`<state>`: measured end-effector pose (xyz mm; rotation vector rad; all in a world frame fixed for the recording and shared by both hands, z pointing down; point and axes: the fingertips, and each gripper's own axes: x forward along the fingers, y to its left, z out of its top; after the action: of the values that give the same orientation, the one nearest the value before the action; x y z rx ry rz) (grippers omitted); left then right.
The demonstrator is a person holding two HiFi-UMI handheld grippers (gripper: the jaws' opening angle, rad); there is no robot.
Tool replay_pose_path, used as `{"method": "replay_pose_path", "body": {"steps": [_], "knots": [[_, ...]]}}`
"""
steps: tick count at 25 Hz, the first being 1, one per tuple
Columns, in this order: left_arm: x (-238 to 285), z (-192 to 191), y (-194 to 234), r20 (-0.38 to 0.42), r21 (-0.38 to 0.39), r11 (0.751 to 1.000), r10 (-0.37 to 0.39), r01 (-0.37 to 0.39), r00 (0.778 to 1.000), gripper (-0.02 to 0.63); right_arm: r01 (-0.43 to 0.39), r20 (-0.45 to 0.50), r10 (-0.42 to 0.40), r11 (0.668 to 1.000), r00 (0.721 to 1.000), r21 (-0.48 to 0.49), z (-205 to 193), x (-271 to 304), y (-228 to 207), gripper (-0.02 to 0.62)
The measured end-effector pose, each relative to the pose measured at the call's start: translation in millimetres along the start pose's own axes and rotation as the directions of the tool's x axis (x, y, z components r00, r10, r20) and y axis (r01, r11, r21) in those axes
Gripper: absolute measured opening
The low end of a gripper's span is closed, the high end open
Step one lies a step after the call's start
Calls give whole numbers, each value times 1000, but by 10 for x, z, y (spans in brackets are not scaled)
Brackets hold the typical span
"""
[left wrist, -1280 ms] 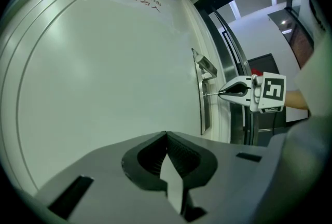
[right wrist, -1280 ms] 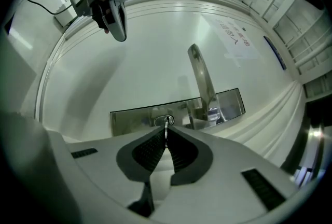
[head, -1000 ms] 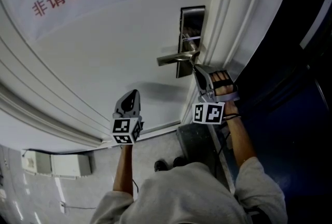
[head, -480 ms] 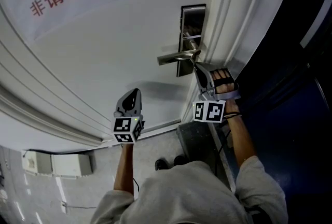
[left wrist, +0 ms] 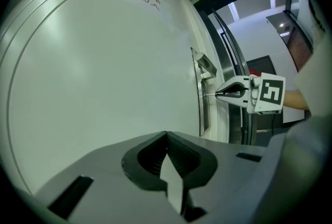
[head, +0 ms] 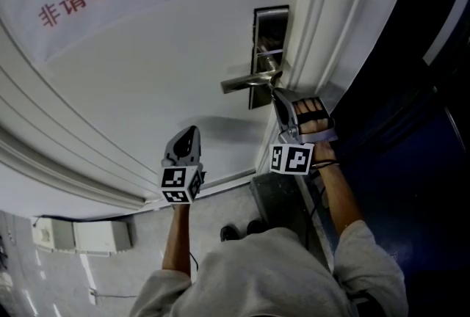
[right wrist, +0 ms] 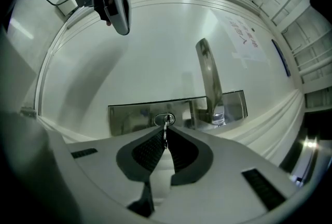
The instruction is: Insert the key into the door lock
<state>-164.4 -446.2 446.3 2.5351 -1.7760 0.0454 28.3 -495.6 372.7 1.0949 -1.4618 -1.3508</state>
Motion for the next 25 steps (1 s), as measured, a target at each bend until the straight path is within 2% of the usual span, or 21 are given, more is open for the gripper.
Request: {"method": "replay_pose_path", "body": {"steps": [9, 25], "knots": [[30, -26, -32, -3, -4, 1000, -11, 11, 1000, 17, 6, -6, -6, 1000, 1000, -23, 66, 93, -12, 29], [15, -55, 132, -17, -9, 1000, 21, -21, 1000, 18, 5, 24, -6, 1000, 1000, 10, 104, 270, -22, 29]]}}
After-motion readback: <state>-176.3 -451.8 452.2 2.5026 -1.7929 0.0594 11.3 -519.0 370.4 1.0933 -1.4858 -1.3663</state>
